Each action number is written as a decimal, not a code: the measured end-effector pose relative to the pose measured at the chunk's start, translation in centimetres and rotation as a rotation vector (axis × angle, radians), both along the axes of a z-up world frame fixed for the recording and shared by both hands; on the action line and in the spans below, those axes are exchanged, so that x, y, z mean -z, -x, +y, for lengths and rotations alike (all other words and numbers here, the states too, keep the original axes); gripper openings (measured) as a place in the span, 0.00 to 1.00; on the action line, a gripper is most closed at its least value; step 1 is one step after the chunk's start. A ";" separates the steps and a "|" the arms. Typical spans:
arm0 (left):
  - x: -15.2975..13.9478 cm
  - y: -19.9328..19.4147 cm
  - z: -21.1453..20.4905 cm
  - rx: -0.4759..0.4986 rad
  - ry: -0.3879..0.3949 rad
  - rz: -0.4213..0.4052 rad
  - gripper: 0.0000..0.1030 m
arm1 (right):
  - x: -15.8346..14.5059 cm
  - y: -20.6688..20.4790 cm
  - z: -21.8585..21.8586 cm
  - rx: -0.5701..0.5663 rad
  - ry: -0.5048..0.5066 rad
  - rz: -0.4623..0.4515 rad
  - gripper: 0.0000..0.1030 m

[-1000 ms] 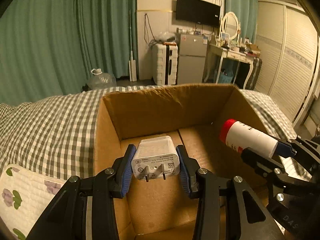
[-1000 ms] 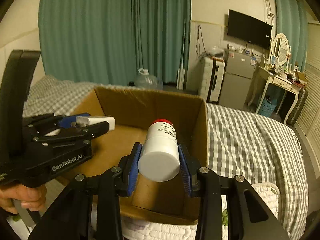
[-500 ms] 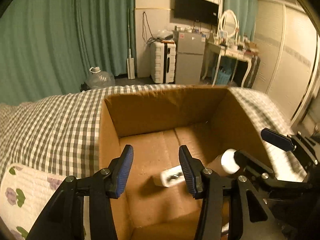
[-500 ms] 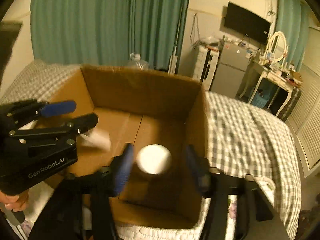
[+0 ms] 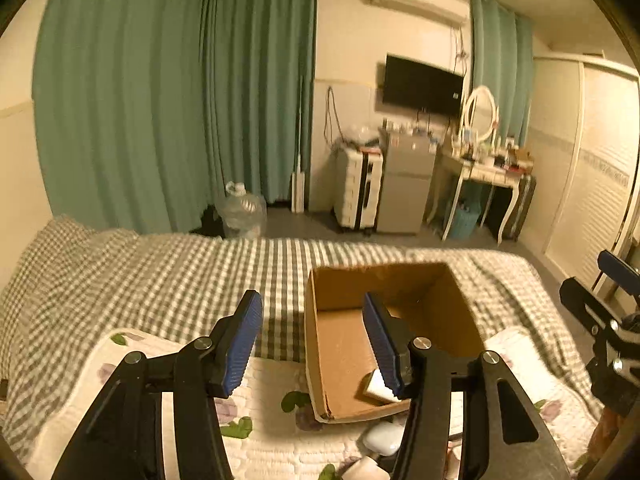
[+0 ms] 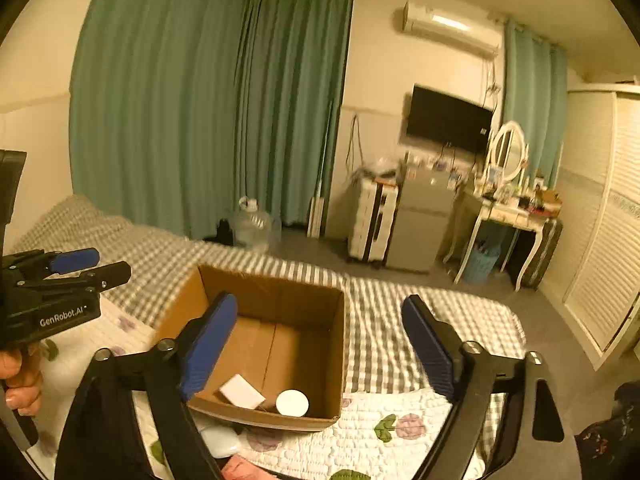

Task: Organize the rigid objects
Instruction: 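Open both tools to drop the charger and pill bottle into the box, then move both tools back toward the remaining items on the quilt, then grasp the white handheld device with the left tool while the right tool grasps the plug adapter, then lift and carry the device and adapter with both tools over the box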

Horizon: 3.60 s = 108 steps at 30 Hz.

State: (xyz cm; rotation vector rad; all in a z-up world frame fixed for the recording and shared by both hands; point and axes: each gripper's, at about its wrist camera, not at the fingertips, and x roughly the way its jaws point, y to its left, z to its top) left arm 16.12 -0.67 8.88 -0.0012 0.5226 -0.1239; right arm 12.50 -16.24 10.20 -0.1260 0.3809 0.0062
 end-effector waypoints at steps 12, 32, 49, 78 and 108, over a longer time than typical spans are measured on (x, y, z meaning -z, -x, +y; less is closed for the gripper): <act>-6.5 11.3 -1.1 0.065 -0.071 -0.212 0.61 | -7.4 11.3 2.3 0.007 -0.002 -0.175 1.00; -1.7 12.4 -2.0 0.007 0.014 -0.098 0.61 | -4.7 16.7 0.0 0.056 0.037 -0.126 1.00; 14.8 5.6 -4.0 -0.014 -0.057 0.206 0.61 | 11.5 9.3 -3.8 0.173 -0.032 0.144 1.00; 24.0 2.8 -3.6 0.078 0.128 0.486 0.65 | 23.6 3.6 -1.9 0.090 -0.019 0.461 0.99; 15.3 10.7 -2.5 0.171 0.095 0.131 0.53 | 18.1 9.8 -3.3 0.087 -0.127 0.341 0.50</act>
